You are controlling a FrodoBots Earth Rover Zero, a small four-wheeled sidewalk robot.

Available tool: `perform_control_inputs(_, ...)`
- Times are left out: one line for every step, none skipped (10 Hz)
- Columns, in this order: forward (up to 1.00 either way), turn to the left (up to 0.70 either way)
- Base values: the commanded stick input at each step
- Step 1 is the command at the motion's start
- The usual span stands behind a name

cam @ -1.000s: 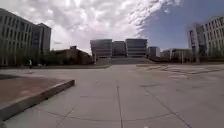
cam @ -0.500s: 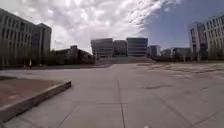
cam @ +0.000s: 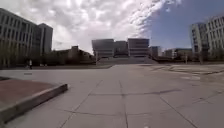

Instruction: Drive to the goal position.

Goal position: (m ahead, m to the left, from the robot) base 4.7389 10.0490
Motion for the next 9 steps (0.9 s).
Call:
perform_control_inputs(0.70, 0.00)
perform_control_inputs(0.70, 0.00)
perform_control_inputs(0.70, 0.00)
perform_control_inputs(0.70, 0.00)
perform_control_inputs(0.70, 0.00)
perform_control_inputs(0.70, 0.00)
perform_control_inputs(0.70, 0.00)
perform_control_inputs(0.70, 0.00)
perform_control_inputs(0.70, 0.00)
